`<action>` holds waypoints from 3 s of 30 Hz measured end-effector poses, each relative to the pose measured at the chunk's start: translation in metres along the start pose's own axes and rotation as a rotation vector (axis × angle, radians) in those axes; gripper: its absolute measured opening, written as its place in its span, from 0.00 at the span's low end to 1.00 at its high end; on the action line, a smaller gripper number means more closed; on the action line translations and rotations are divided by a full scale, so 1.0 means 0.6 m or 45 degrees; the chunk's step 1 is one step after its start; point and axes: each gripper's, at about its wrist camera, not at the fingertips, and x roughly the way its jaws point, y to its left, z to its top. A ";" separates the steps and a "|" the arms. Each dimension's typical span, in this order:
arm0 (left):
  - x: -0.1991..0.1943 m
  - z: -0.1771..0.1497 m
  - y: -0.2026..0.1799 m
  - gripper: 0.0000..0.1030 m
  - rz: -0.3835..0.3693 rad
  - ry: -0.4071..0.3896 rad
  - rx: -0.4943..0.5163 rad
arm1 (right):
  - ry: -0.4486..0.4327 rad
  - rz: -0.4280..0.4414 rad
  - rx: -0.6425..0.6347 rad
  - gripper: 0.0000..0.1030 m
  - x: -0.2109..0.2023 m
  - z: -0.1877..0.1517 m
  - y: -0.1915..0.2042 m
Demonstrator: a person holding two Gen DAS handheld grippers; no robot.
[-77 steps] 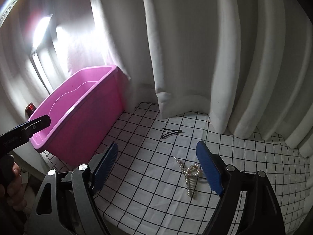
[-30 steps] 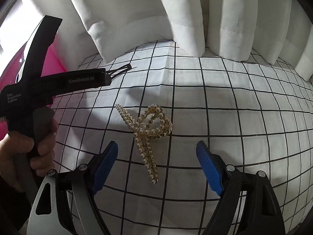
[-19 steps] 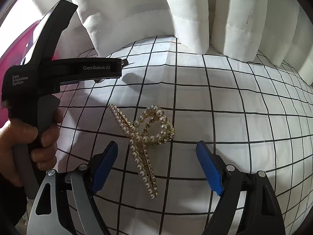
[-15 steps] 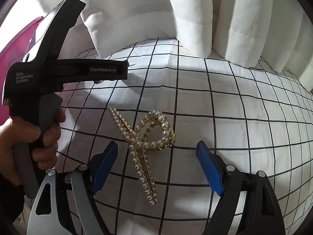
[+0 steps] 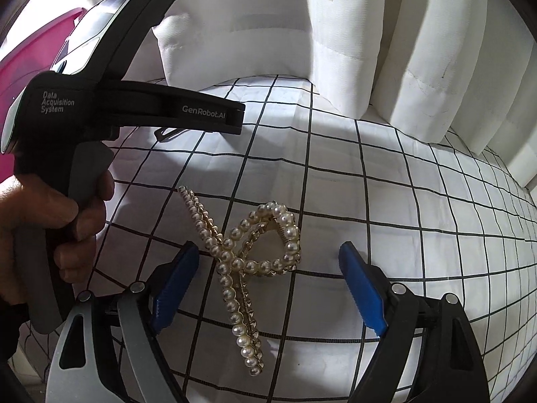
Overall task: Organize jewelry
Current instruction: 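Move the left tool onto the black hair clip while the right tool approaches the pearl claw clip, then close the left tool on the hair clip while the right tool grasps the pearl claw clip, then lift and carry the hair clip and pearl claw clip over the tub with both tools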
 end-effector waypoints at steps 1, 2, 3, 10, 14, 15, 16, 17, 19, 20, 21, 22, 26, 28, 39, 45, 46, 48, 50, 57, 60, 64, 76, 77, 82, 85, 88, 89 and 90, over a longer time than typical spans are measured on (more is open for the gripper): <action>-0.001 -0.003 0.002 0.94 -0.002 -0.002 0.003 | -0.009 0.001 -0.002 0.79 0.000 -0.001 0.001; -0.001 -0.005 0.001 0.94 -0.003 -0.003 0.006 | -0.014 0.003 -0.003 0.79 0.001 -0.002 0.002; 0.000 -0.005 -0.001 0.94 -0.006 -0.005 0.008 | -0.016 0.005 -0.005 0.79 0.001 -0.003 0.001; -0.023 -0.021 0.004 0.67 -0.024 -0.034 0.018 | -0.016 0.028 -0.023 0.73 -0.020 -0.024 0.005; -0.035 -0.025 -0.004 0.36 -0.038 -0.047 0.017 | -0.027 0.040 -0.056 0.53 -0.024 -0.018 0.024; -0.037 -0.025 -0.002 0.21 -0.043 -0.046 0.009 | -0.029 0.044 -0.053 0.51 -0.025 -0.018 0.024; -0.038 -0.025 0.001 0.06 -0.044 -0.042 0.000 | -0.028 0.045 -0.054 0.51 -0.026 -0.018 0.025; -0.040 -0.026 0.004 0.02 -0.061 -0.034 -0.009 | -0.027 0.047 -0.054 0.50 -0.026 -0.018 0.026; -0.042 -0.030 0.007 0.02 -0.074 -0.029 -0.017 | -0.025 0.059 -0.041 0.50 -0.031 -0.017 0.022; -0.045 -0.033 0.005 0.02 -0.070 -0.030 -0.010 | -0.024 0.066 -0.035 0.50 -0.033 -0.017 0.019; -0.045 -0.036 0.006 0.02 -0.070 -0.028 -0.004 | -0.023 0.072 -0.029 0.50 -0.035 -0.016 0.016; -0.047 -0.039 0.006 0.02 -0.078 -0.023 -0.007 | -0.022 0.083 -0.019 0.50 -0.037 -0.016 0.013; -0.074 -0.056 0.005 0.02 -0.106 -0.024 -0.036 | -0.018 0.114 0.025 0.50 -0.049 -0.020 -0.008; -0.090 -0.060 0.012 0.02 -0.119 -0.032 -0.047 | -0.019 0.120 0.032 0.50 -0.055 -0.024 -0.014; -0.181 -0.079 0.029 0.02 -0.166 -0.089 -0.068 | -0.040 0.150 0.037 0.48 -0.120 -0.042 -0.050; -0.231 -0.078 0.014 0.02 -0.177 -0.132 -0.109 | -0.062 0.161 0.012 0.48 -0.173 -0.041 -0.069; -0.239 -0.080 0.014 0.02 -0.177 -0.138 -0.117 | -0.070 0.164 0.006 0.48 -0.182 -0.038 -0.073; -0.267 -0.087 0.013 0.02 -0.173 -0.154 -0.130 | -0.084 0.176 -0.003 0.48 -0.199 -0.034 -0.080; -0.289 -0.093 0.011 0.02 -0.162 -0.166 -0.140 | -0.102 0.191 -0.011 0.48 -0.209 -0.023 -0.079; -0.357 -0.107 0.022 0.02 -0.105 -0.206 -0.201 | -0.171 0.244 -0.094 0.48 -0.251 0.009 -0.067; -0.388 -0.106 0.032 0.02 -0.075 -0.244 -0.230 | -0.208 0.274 -0.129 0.48 -0.270 0.024 -0.055; -0.439 -0.100 0.052 0.02 -0.041 -0.323 -0.267 | -0.253 0.321 -0.180 0.48 -0.294 0.049 -0.035; -0.585 -0.100 0.187 0.02 0.142 -0.556 -0.408 | -0.427 0.532 -0.364 0.48 -0.353 0.156 0.106; -0.593 -0.103 0.206 0.02 0.169 -0.567 -0.426 | -0.442 0.551 -0.383 0.48 -0.356 0.166 0.123; -0.613 -0.115 0.300 0.02 0.291 -0.581 -0.524 | -0.484 0.664 -0.456 0.48 -0.364 0.213 0.218; -0.609 -0.122 0.350 0.02 0.348 -0.566 -0.575 | -0.479 0.709 -0.489 0.48 -0.357 0.234 0.276; -0.589 -0.134 0.392 0.02 0.374 -0.517 -0.635 | -0.468 0.736 -0.524 0.48 -0.350 0.251 0.330; -0.582 -0.137 0.404 0.02 0.381 -0.502 -0.650 | -0.465 0.744 -0.536 0.48 -0.347 0.257 0.347; -0.574 -0.142 0.413 0.02 0.384 -0.487 -0.660 | -0.456 0.749 -0.549 0.48 -0.344 0.264 0.365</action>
